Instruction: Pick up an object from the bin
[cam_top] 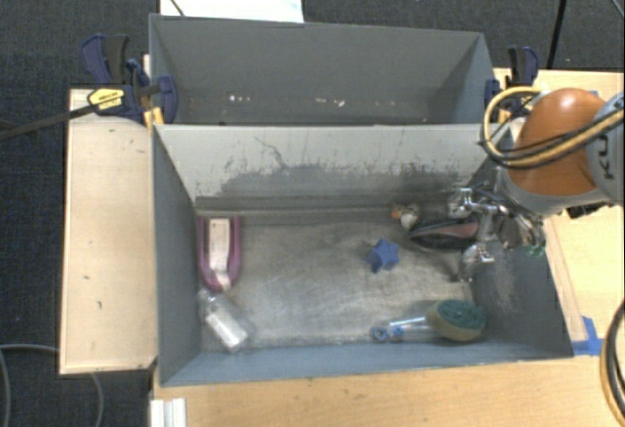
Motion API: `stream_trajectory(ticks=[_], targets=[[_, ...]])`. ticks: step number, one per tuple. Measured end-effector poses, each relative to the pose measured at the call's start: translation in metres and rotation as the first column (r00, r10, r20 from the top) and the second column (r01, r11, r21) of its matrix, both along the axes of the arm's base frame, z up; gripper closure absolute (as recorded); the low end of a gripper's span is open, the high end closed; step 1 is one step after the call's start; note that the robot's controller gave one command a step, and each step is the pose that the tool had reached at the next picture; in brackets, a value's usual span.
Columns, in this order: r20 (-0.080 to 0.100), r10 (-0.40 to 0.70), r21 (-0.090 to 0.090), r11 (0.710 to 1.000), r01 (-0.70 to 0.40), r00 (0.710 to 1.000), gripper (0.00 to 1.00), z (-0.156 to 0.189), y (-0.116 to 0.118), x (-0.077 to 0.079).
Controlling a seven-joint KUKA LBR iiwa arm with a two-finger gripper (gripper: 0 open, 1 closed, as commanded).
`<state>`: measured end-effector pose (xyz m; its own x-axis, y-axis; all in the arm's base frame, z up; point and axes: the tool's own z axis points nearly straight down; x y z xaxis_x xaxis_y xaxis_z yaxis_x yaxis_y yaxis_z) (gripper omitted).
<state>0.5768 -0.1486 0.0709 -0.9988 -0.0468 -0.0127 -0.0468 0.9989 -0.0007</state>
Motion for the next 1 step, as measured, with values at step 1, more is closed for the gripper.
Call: stream_trajectory(ticks=[1], targets=[[0.000,0.006,-0.002,1.000,-0.006,1.000,1.00,0.0031,-0.0002,-0.0004]])
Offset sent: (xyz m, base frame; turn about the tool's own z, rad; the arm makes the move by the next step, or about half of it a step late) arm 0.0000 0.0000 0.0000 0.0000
